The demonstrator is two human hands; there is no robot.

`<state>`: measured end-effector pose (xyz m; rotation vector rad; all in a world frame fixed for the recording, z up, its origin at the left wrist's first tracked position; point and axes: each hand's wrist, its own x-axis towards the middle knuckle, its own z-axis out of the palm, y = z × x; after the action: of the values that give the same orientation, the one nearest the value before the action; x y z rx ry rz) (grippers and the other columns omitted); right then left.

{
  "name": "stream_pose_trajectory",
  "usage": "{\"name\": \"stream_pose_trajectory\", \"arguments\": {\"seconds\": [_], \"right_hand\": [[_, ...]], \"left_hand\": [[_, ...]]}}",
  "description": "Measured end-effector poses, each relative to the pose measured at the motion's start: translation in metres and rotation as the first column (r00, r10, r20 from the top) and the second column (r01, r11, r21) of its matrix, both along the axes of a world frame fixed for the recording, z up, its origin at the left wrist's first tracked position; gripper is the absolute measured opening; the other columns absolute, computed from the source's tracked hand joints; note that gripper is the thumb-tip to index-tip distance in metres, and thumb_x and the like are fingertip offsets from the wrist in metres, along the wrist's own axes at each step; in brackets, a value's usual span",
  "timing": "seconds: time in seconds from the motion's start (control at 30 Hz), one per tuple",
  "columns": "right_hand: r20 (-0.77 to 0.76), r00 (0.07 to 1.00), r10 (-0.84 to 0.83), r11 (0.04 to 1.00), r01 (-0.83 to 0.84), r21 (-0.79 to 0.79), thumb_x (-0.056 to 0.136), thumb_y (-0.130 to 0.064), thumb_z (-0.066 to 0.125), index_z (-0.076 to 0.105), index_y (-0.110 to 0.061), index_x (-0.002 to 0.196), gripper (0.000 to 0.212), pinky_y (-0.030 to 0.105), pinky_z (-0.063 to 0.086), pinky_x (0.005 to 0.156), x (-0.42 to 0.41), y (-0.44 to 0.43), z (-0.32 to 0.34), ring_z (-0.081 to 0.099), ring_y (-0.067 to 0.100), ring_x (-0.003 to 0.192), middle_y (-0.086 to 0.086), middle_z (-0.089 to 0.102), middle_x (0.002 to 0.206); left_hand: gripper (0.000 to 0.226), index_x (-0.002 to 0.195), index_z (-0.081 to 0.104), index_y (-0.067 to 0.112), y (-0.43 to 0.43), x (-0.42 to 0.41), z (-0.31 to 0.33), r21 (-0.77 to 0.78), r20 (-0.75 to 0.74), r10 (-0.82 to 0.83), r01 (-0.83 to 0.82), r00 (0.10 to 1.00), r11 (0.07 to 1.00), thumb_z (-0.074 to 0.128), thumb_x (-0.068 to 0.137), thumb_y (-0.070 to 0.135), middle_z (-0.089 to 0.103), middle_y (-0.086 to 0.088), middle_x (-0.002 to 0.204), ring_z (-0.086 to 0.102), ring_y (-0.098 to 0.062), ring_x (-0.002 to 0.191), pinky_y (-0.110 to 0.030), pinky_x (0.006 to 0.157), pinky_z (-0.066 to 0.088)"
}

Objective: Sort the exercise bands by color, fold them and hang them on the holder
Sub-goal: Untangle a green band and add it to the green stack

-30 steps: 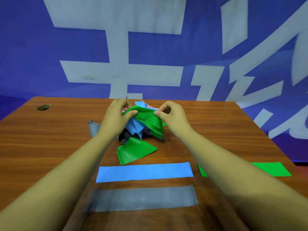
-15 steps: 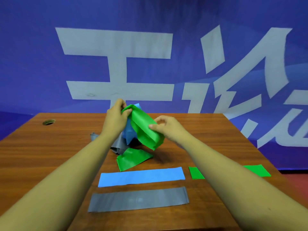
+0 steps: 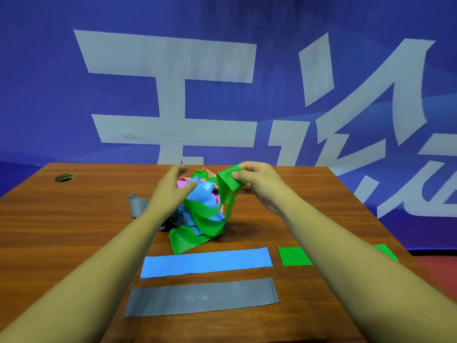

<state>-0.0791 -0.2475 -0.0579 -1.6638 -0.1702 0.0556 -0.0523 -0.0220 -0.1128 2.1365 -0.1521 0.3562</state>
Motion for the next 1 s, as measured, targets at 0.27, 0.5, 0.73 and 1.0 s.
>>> {"name": "stream_pose_trajectory", "arguments": {"seconds": [0.27,0.5,0.73,1.0], "right_hand": [[0.022,1.0,0.008,0.994,-0.011,0.113,0.088,0.005,0.052,0.068,0.0,0.105,0.025,0.029,0.051,0.062,-0.004,0.005,0.059,0.065,0.026,0.071,0.019,0.069,0.089],[0.099,0.994,0.05,0.982,-0.067,0.177,0.088,0.006,0.053,0.069,0.0,0.108,0.026,0.042,0.053,0.088,-0.022,-0.013,0.092,0.068,0.031,0.096,0.019,0.071,0.109],[0.031,0.996,-0.083,0.988,0.086,-0.127,0.09,-0.025,0.068,0.06,-0.009,0.093,0.019,0.034,0.053,0.072,-0.045,-0.028,0.094,0.068,0.016,0.074,0.011,0.071,0.089],[0.238,0.971,-0.002,0.954,0.074,-0.292,0.087,-0.021,0.072,0.071,-0.011,0.093,0.011,0.036,0.055,0.079,-0.063,-0.033,0.1,0.064,0.017,0.087,0.013,0.072,0.093]], "left_hand": [[0.022,0.096,0.06,0.023,-0.052,-0.025,0.061,-0.375,0.188,-0.332,0.381,0.924,0.845,0.074,0.08,0.029,0.07,0.01,0.093,0.066,-0.005,0.091,-0.021,0.082,0.051],[0.008,0.085,0.064,0.017,-0.071,-0.035,0.107,-0.227,0.306,-0.225,0.3,0.925,0.926,0.066,0.091,0.013,0.065,0.003,0.102,0.06,0.002,0.089,-0.009,0.073,0.044],[0.006,0.09,0.068,0.012,-0.079,-0.054,0.118,-0.258,0.327,-0.146,0.237,0.934,0.937,0.065,0.091,0.017,0.07,-0.002,0.095,0.063,-0.004,0.083,-0.015,0.066,0.049],[0.009,0.084,0.067,0.018,-0.088,-0.076,0.117,-0.26,0.287,-0.252,0.328,0.924,0.908,0.064,0.092,0.014,0.067,0.009,0.076,0.06,0.003,0.069,-0.012,0.067,0.046]]}}
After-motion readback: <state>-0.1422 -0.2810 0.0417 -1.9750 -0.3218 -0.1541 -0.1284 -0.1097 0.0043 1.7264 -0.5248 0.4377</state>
